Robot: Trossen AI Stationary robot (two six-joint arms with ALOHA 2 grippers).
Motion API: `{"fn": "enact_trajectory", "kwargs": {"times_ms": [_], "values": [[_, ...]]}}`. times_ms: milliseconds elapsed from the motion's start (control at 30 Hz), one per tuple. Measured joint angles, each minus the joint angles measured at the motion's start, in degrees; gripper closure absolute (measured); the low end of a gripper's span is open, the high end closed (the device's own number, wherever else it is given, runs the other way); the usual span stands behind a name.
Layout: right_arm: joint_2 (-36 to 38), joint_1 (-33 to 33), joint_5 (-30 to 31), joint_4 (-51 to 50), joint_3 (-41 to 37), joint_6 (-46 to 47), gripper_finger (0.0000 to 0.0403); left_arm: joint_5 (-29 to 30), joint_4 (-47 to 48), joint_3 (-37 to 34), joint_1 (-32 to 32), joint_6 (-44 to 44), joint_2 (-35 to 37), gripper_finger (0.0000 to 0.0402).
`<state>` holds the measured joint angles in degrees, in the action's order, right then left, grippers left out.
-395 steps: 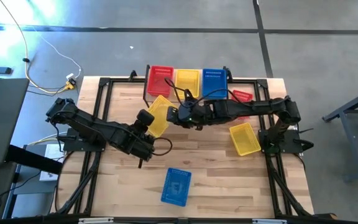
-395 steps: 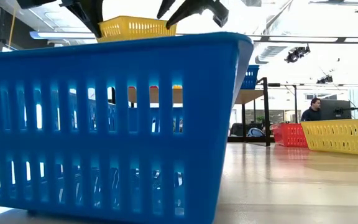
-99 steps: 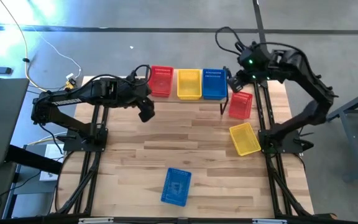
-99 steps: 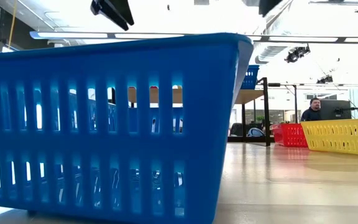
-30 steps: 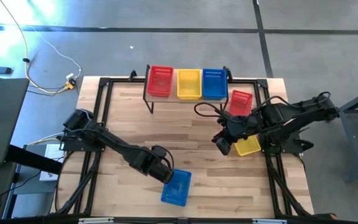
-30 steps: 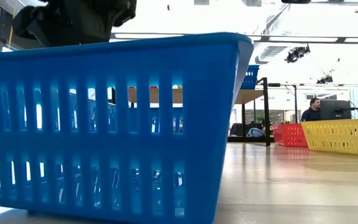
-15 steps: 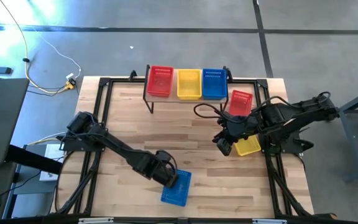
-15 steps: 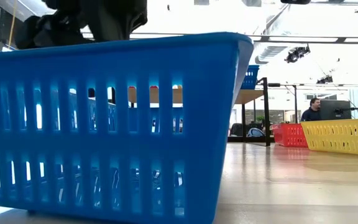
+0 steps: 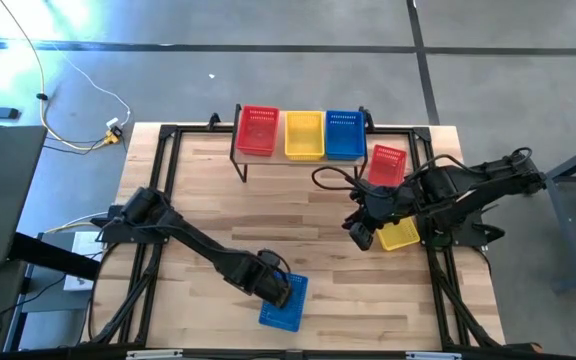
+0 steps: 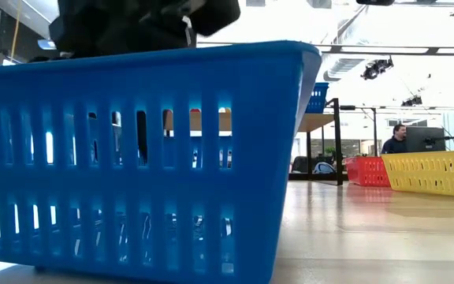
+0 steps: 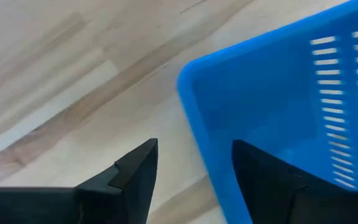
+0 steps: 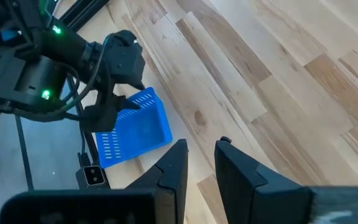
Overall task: Stack baskets on shelf by color
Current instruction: Stack the blue basket on top of the blue basket on the shelf
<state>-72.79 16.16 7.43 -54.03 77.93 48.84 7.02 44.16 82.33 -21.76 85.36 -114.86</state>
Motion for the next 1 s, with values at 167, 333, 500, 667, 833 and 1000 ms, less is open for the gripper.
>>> {"fn": "enact_trajectory", "kwargs": {"times_ms": [167,333,500,667,833,1000], "values": [[0.00,0.00,-3.47,0.15,0.00,-1.75,0.0336,0.95,-0.81,-0.01,0.00,0.02,-0.23,0.0246],[0.00,0.00,-4.51,0.26,0.00,-6.14,0.0336,0.96,-1.00,-0.01,0.00,0.00,-0.23,0.0308],[0.00,-0.48,-4.95,0.30,0.00,-10.75,0.0336,1.04,-1.04,0.00,0.00,0.00,-0.23,0.0374],[0.00,-0.37,-4.99,0.35,0.00,-13.44,0.0336,1.11,-0.89,1.14,0.22,0.00,-0.23,0.0394],[0.00,-0.37,-5.20,1.89,0.00,-14.53,0.0336,1.15,-0.45,3.95,1.40,-1.40,-0.23,0.0399],[0.00,-0.37,-7.26,4.10,0.00,-16.81,0.0326,1.74,0.92,7.13,4.07,-5.67,-0.23,0.0399]]}}
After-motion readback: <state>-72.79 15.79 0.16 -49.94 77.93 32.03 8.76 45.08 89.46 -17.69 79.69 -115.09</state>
